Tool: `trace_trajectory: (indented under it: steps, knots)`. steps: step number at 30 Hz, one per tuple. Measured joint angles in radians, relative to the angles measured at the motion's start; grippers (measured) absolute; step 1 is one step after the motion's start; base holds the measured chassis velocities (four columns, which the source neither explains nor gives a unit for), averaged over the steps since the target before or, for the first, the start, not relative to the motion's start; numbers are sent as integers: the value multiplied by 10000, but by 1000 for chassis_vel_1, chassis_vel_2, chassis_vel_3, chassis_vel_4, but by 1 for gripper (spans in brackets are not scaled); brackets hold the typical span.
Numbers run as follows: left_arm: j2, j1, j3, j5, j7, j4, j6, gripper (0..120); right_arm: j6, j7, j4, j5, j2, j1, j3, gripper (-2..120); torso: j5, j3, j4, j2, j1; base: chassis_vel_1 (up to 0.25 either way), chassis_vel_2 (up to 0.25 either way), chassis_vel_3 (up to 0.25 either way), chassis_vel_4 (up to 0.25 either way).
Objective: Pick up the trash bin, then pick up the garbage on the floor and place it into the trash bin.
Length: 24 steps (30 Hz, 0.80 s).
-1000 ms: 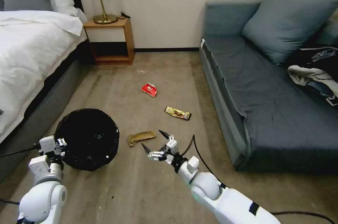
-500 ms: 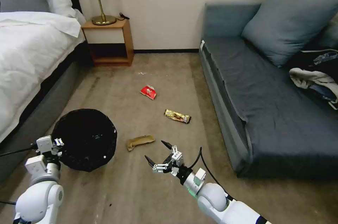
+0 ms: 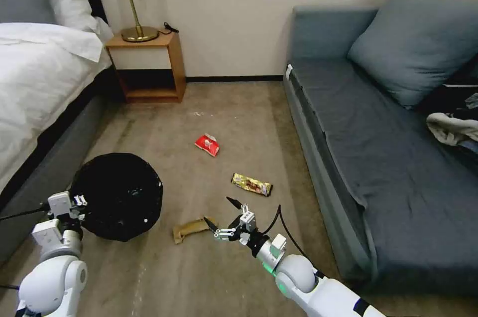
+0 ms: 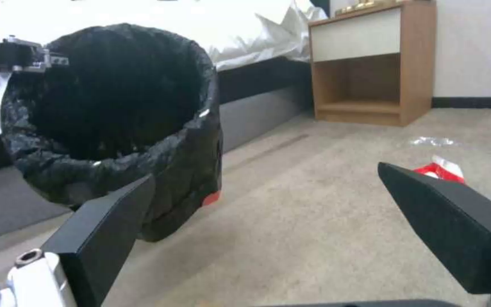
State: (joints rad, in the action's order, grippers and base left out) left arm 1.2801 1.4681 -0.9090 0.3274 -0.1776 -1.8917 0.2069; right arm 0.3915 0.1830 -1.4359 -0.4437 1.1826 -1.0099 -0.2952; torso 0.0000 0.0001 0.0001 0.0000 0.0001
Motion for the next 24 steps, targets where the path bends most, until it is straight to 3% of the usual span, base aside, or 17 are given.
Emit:
trace_trajectory:
  steps: [9,16,19,20,23,24]
  knots:
    - [-42,-14,0,18,4,47,-20,5,21,-170,273,12,132,183,-179,100,-1,1,-4,-1,1,-135,136,140,-129]
    - [-40,-8,-82,22,4,40,-48,5,-225,-912,514,313,212,638,-707,100,-1,-1,-1,-1,0,-5,7,10,-9]
    - [-5,-10,-165,21,4,-69,-49,5,-1578,-1458,414,645,97,1414,-1414,100,1,-1,-1,-1,0,0,0,0,0]
    - [-5,-10,-165,21,4,-69,-49,5,-1578,-1458,414,645,97,1414,-1414,100,1,-1,-1,-1,0,0,0,0,0]
    - [72,-39,-305,18,4,-281,-21,5,-3858,-1626,211,935,-234,2703,-2566,100,1,0,-1,-1,0,0,0,0,0]
    - [72,-39,-305,18,4,-281,-21,5,-3858,-1626,211,935,-234,2703,-2566,100,1,0,-1,-1,0,0,0,0,0]
